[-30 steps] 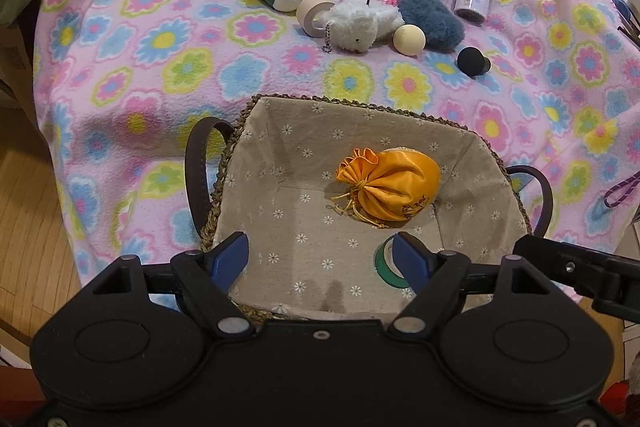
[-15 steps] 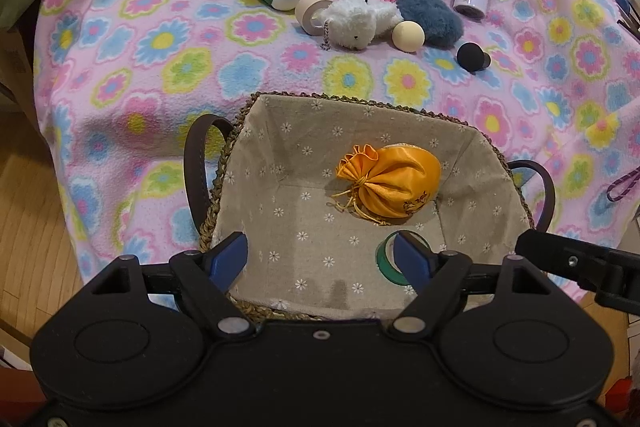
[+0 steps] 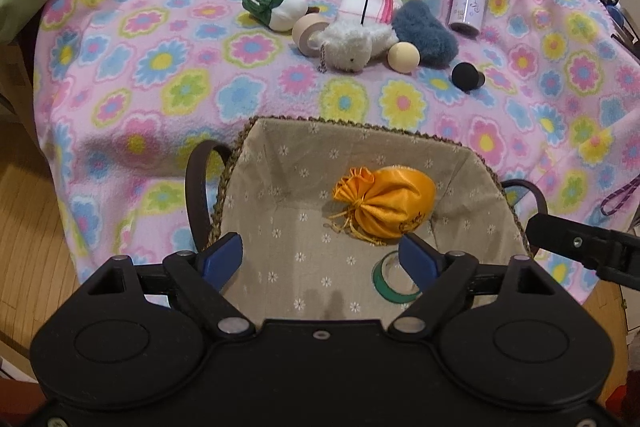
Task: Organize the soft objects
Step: 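Move both tools back toward the remaining soft toys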
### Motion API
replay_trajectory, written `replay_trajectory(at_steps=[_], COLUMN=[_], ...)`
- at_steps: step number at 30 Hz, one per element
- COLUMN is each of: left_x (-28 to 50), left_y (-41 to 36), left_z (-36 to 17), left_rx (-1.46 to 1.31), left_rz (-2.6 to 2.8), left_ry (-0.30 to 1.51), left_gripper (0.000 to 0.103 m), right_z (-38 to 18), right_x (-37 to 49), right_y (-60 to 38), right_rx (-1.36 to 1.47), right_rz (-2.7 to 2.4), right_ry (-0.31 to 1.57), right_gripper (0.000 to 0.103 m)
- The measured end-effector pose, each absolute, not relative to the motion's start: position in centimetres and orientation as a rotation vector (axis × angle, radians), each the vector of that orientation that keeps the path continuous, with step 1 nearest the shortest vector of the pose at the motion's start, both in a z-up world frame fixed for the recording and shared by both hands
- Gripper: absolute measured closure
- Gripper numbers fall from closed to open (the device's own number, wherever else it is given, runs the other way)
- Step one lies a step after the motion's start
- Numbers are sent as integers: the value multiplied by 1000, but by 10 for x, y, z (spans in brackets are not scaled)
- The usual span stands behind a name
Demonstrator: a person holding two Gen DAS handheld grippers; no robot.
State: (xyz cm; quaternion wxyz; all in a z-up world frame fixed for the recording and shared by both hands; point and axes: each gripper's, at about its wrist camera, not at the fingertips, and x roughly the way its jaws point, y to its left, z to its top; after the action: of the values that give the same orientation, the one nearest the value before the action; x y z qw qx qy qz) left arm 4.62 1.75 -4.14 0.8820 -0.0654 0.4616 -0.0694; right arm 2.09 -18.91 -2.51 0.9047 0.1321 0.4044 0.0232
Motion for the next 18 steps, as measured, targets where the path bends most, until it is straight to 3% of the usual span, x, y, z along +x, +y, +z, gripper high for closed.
replay_trajectory(at_steps=[9,18], left_x=[77,112], left_y=[25,31], left_z=[-35,-39], left_rx=[-113,-134], left_rz=[-131,-123], left_ry=[966,995], left_gripper=[21,20], right_z=[-24,-26], right_x=[40,75], right_y=[-192,-192], right_rx=[303,306], right_rz=[44,41], right_ry=[805,822], right_gripper=[15,14])
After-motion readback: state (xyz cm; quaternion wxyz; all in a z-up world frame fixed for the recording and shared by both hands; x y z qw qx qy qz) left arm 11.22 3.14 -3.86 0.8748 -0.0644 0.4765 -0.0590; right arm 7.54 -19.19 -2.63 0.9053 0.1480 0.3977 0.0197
